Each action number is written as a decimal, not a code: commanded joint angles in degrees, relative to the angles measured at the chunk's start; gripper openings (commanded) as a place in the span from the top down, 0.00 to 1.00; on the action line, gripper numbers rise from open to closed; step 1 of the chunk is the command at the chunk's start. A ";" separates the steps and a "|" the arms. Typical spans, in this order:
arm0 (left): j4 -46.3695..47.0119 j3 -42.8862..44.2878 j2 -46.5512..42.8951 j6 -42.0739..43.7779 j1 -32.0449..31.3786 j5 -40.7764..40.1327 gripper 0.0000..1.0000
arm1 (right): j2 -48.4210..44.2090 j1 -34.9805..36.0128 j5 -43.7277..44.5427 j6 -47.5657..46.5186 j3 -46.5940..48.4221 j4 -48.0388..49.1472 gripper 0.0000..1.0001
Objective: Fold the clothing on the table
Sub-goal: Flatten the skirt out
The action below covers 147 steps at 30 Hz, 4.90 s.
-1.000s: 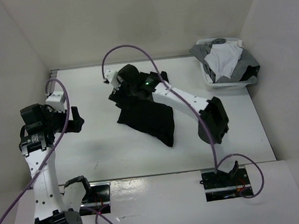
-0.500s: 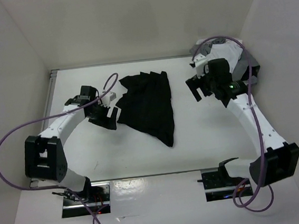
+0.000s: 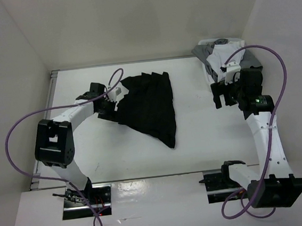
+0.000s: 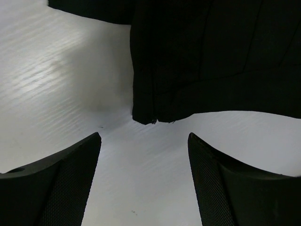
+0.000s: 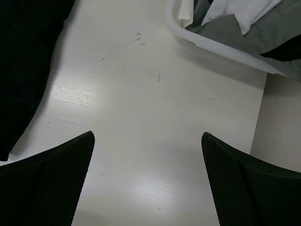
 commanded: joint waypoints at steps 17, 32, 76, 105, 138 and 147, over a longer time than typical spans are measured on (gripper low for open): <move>7.89 -0.90 7.67 -9.31 -7.19 -11.66 0.21 | -3.33 -7.18 -7.60 2.42 -1.52 -2.63 0.02; 6.93 0.16 7.67 -7.65 -7.19 -7.79 0.44 | -4.38 -7.71 -8.12 2.94 -2.57 -2.11 0.02; -16.02 25.83 2.05 3.16 13.10 30.52 0.98 | 23.91 35.26 3.73 -1.98 8.41 -2.63 0.12; -27.44 28.57 -3.66 14.32 -11.47 22.46 0.55 | 9.08 20.24 17.63 -0.84 1.74 5.02 0.01; -17.78 -0.53 -27.04 4.92 25.24 10.23 0.01 | 39.19 39.13 18.68 1.61 24.20 11.69 0.02; -16.11 -4.22 -28.88 6.77 29.29 11.98 0.01 | 59.68 40.81 19.47 5.93 46.18 11.69 0.06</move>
